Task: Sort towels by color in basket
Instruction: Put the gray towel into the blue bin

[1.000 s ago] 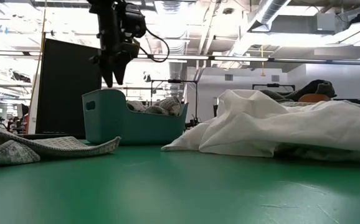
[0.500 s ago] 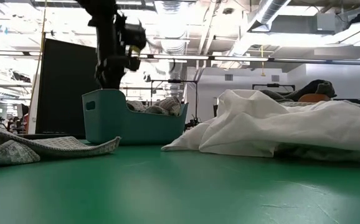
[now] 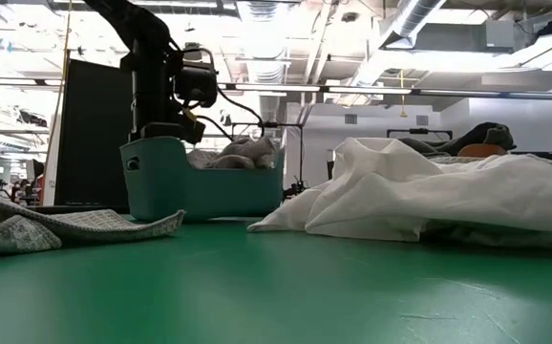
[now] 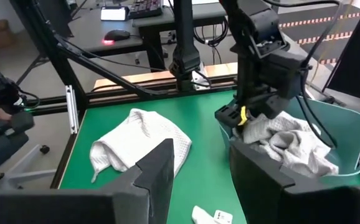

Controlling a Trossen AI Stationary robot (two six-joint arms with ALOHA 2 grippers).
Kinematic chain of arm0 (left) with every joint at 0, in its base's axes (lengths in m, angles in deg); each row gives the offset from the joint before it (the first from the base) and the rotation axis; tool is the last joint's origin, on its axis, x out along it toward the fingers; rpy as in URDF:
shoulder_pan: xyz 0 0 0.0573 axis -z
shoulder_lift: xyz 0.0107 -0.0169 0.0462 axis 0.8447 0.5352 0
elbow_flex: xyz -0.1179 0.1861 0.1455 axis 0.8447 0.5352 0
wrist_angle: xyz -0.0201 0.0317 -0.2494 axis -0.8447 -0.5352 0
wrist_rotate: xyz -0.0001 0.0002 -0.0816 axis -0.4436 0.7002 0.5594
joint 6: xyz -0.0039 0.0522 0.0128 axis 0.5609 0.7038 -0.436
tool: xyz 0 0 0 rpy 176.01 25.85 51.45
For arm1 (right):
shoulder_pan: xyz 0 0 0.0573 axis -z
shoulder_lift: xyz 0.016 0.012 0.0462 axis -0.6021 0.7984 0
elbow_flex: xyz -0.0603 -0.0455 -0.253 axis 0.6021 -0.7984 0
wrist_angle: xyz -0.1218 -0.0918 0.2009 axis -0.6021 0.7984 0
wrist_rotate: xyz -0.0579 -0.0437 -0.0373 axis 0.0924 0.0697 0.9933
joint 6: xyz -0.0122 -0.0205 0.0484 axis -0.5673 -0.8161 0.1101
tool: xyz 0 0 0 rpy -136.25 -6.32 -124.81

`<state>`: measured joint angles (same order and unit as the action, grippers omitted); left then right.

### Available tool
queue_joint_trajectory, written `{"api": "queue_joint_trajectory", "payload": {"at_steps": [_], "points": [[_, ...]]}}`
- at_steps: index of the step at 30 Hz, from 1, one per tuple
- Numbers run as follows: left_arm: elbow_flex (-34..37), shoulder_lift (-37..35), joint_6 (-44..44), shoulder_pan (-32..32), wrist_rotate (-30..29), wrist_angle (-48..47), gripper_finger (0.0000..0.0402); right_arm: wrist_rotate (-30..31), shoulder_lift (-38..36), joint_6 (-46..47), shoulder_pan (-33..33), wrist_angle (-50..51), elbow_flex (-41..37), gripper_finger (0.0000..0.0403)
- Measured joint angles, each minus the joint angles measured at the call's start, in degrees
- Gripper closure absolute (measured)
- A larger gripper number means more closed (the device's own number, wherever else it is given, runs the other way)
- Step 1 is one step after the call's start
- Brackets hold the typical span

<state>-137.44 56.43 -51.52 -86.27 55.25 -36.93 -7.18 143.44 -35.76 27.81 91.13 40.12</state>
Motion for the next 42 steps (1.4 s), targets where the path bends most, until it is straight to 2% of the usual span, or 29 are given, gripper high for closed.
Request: {"api": "queue_joint_trajectory", "payload": {"at_steps": [11,15,19,21,23,25,29,33,38,42], "points": [[-6.1,-0.2,0.8,0.4,-0.9,0.0,0.0155,0.0,0.0,0.0,0.7,0.1,0.0,0.0223],[-10.6,-0.2,2.7,0.7,-0.7,-1.8,0.0155,0.0,0.0,0.0,0.7,1.4,0.0,0.0223],[-16.6,-1.8,6.5,3.9,0.7,-4.1,0.0155,0.0,0.0,1.1,1.4,3.7,0.0,0.0223],[-19.1,-3.1,7.8,6.3,-1.3,-5.6,0.0155,0.0,0.0,1.7,2.0,4.6,0.0,0.0223],[-21.0,-4.1,7.1,8.4,-3.8,-9.4,0.0155,0.0,0.0,1.9,2.5,5.2,0.0,0.0223],[-22.4,-5.4,4.6,10.4,-3.4,-14.2,0.0155,0.0,0.0,1.9,2.9,5.8,0.0,0.0223],[-22.9,-8.0,-3.1,16.7,3.8,-23.0,0.0155,0.0,0.0,0.8,3.2,7.7,0.0,0.0223],[-22.8,-8.2,-8.0,27.0,8.8,-28.8,0.0155,0.0,0.0,-1.0,4.3,7.7,0.0,0.0223],[-20.1,-8.2,-12.6,42.3,8.6,-27.0,0.0155,0.0,0.0,-2.0,6.2,7.0,0.0,0.0223],[-14.4,-8.2,-22.4,50.1,7.7,-24.9,0.0155,0.0,0.0,-2.0,6.7,7.0,0.0,0.0223]]}}
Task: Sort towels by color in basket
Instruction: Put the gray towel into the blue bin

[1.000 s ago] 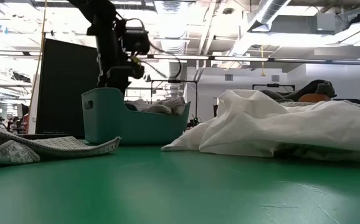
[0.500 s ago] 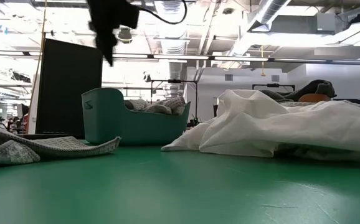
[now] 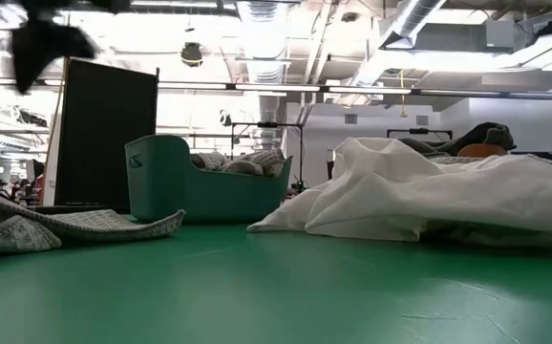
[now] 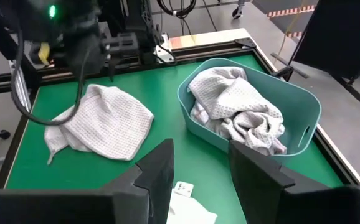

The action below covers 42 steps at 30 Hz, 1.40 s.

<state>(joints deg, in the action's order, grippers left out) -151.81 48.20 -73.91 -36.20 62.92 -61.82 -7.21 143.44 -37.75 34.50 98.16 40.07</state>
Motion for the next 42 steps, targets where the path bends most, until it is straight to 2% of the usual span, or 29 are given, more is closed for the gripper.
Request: {"api": "queue_joint_trajectory", "payload": {"at_steps": [3,8,14,18,21,23,25,27,28,29,34,37,42], "points": [[5.0,0.1,-7.3,3.7,3.3,2.7,0.0155,0.0,0.0,-0.2,-0.1,0.0,0.0,0.0223],[11.0,0.1,-18.2,8.6,3.9,4.6,0.0155,-0.2,0.0,-0.6,-0.1,0.0,0.0,0.0223],[19.0,0.1,-27.4,10.6,7.1,15.6,0.0155,-0.2,0.0,-1.1,0.0,-0.1,0.0,0.0223],[22.9,0.1,-33.3,10.7,6.5,17.6,0.0155,-0.2,0.0,-1.0,-0.1,-0.1,0.0,0.0223],[23.5,0.1,-34.2,10.7,4.0,17.6,0.0172,-0.2,0.0,-1.0,-0.1,-0.1,0.0,0.0223],[23.6,0.1,-34.1,10.7,1.9,17.8,0.0207,-0.2,0.0,-1.1,-0.1,-0.1,0.0,0.0223],[23.6,0.1,-34.4,10.0,0.5,18.8,0.0265,-0.2,0.0,-1.1,-0.1,-0.1,0.0,0.0223],[23.6,0.1,-34.9,8.9,-0.4,21.1,0.0342,-0.3,0.0,-1.1,-0.1,-0.1,0.0,0.0223],[23.6,0.1,-35.1,8.3,-0.7,22.8,0.0370,-0.3,0.0,-1.2,-0.1,-0.1,0.0,0.0223],[23.6,0.1,-35.5,7.6,-1.1,24.5,0.0383,-0.2,0.0,-1.4,0.0,-0.1,0.0,0.0223],[23.6,-3.0,-36.7,3.3,-5.4,28.6,0.0398,-0.3,0.0,-2.7,0.1,-0.1,0.0,0.0223],[22.7,-7.9,-36.6,0.0,-11.7,30.0,0.0399,-0.3,0.0,-3.5,0.5,-0.1,0.0,0.0223],[19.9,-19.2,-28.1,-7.2,-23.1,40.5,0.0400,-0.3,0.0,-4.0,0.8,-0.7,0.0,0.0223]]}}
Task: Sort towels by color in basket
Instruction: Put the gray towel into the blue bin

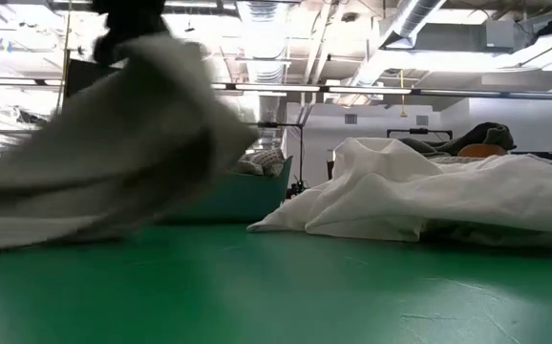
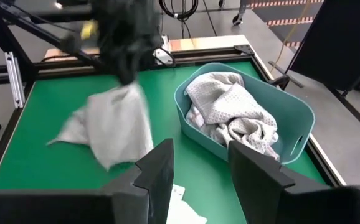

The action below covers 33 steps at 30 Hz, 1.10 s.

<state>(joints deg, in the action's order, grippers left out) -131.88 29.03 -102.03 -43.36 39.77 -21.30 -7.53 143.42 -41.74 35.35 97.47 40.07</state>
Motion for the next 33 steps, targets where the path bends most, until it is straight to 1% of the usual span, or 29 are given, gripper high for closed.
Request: {"api": "queue_joint_trajectory", "payload": {"at_steps": [4,7,10,12,14,16,18,19,22,26,30,33], "points": [[-0.6,-8.2,8.2,-6.9,-9.9,12.4,0.0401,0.0,0.0,0.0,0.0,-1.9,0.0,0.0223],[-0.6,-12.5,19.5,-12.1,-15.8,23.9,0.0401,0.0,0.0,0.4,-0.2,-4.0,0.0,0.0223],[-0.7,-14.5,31.9,-18.1,-18.2,34.4,0.0401,0.0,0.0,0.4,-0.2,-5.4,0.0,0.0223],[-0.7,-14.8,35.9,-22.1,-17.8,38.2,0.0401,0.0,0.0,0.7,-0.2,-5.9,0.0,0.0223],[-0.7,-14.5,34.8,-25.8,-14.1,37.2,0.0401,0.0,0.0,1.3,-0.2,-6.7,0.1,0.0223],[-0.7,-13.5,30.1,-28.9,-8.7,34.1,0.0401,0.0,0.0,2.1,-0.2,-6.8,0.1,0.0223],[-0.7,-11.7,26.3,-30.3,-3.8,30.9,0.0401,0.0,0.0,3.0,-0.2,-6.7,0.1,0.0223],[-0.7,-10.4,25.3,-30.5,-2.6,29.8,0.0401,0.0,0.0,3.4,-0.3,-6.7,0.1,0.0223],[-0.6,-7.0,24.4,-30.5,-1.5,28.7,0.0401,0.0,0.0,4.1,-1.0,-6.8,0.0,0.0223],[-0.6,-3.0,24.4,-30.8,-1.9,30.1,0.0401,0.0,0.0,4.6,-2.5,-6.7,0.1,0.0223],[-0.6,1.4,24.6,-32.0,-5.9,29.5,0.0401,0.0,0.0,4.8,-3.7,-6.7,0.0,0.0223],[-0.6,5.6,24.4,-34.2,-8.4,29.5,0.0401,0.0,0.0,5.5,-4.0,-6.7,0.1,0.0223]]}}
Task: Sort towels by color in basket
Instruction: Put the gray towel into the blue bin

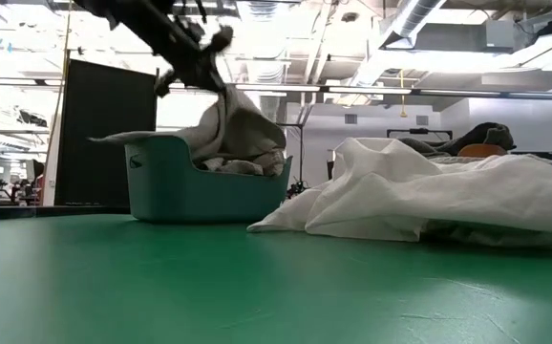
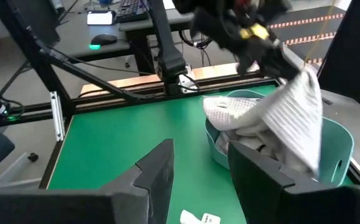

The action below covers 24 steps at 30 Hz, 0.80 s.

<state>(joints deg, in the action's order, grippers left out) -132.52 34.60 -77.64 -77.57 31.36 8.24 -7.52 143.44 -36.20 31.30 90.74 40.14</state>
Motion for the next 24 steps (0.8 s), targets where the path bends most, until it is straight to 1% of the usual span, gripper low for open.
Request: {"api": "queue_joint_trajectory", "payload": {"at_steps": [2,4,5,7,9,10,12,14,18,21,24], "points": [[0.0,3.5,-1.3,-2.0,0.0,0.1,0.0401,0.0,0.0,0.8,0.0,0.0,0.0,0.0223],[0.0,7.2,-2.8,-4.5,2.1,0.3,0.0401,0.0,0.0,1.5,0.0,0.0,0.0,0.0223],[0.0,9.0,-3.5,-5.8,4.3,0.7,0.0401,0.0,0.0,1.9,0.0,0.0,0.0,0.0223],[0.0,13.3,-5.7,-8.5,11.0,1.8,0.0401,0.0,0.1,2.5,0.0,-0.1,0.0,0.0223],[0.0,17.2,-8.5,-10.4,16.5,2.8,0.0401,0.0,0.4,2.8,0.0,-0.4,0.0,0.0223],[0.0,19.0,-9.7,-10.9,18.7,3.5,0.0401,0.0,0.5,3.2,-0.1,-0.2,0.0,0.0223],[0.0,21.4,-10.7,-11.4,21.2,4.1,0.0401,0.0,0.9,3.9,-0.5,-0.3,0.0,0.0223],[0.0,23.1,-10.2,-11.4,21.2,3.3,0.0401,0.0,1.1,4.0,-0.7,-0.2,0.0,0.0223],[0.0,25.0,-4.9,-10.8,20.9,1.2,0.0394,0.0,1.6,4.5,-1.2,0.0,0.0,0.0223],[0.0,25.0,-3.0,-10.6,20.9,-0.9,0.0363,0.1,1.6,4.5,-1.4,0.0,0.0,0.0223],[0.0,23.6,-2.0,-10.4,20.9,-1.5,0.0318,0.1,1.6,4.1,-1.2,0.0,0.0,0.0223]]}}
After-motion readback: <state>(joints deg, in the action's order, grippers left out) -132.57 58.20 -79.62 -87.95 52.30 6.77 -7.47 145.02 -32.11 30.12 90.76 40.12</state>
